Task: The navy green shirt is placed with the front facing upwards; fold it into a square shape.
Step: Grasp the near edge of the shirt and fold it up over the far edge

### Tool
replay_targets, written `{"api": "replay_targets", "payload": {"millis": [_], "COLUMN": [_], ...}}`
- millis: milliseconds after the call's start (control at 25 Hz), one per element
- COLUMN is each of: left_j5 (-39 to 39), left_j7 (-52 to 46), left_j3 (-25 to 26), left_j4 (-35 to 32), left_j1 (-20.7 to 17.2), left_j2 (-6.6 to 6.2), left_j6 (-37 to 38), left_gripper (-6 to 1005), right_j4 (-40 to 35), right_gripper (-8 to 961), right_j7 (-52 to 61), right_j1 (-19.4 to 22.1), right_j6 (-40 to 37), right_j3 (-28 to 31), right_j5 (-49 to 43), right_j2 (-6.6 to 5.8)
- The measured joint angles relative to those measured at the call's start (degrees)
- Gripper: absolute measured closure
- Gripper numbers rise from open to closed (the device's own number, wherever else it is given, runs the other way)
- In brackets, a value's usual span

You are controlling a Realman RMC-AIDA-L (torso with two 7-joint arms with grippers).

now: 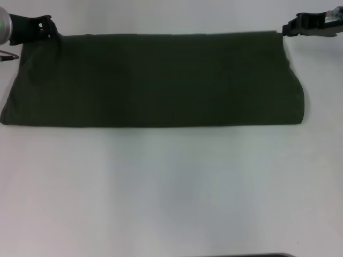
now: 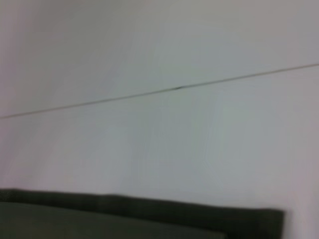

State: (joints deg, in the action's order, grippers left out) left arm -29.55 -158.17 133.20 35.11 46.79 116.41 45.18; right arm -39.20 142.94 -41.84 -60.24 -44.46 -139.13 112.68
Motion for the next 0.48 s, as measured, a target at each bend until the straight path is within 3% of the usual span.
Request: {"api": "replay_targets", "payload": {"millis": [200,480], "left_j5": [0.1,0.0], "left_j7": [-1.1,-1.4], "left_j3": [0.0,0.8], "left_j4": [0.1,3.6], "left_j1": [-0.3,-2.5], "left_j2": [-0.12,-0.49], "left_j6": [-0.3,2.3], "left_gripper": [752,530], "right_j4": [0.0,-0.8], "right_gripper": [766,619], "right_j7": [2.3,2.4], "right_j1": [-0.4,-1.3], "right_j6": [0.6,-3.4], "right_j3": [0.5,0.5], "right_j5": [0.1,0.3], "right_j2": [-1.76,-2.74]}}
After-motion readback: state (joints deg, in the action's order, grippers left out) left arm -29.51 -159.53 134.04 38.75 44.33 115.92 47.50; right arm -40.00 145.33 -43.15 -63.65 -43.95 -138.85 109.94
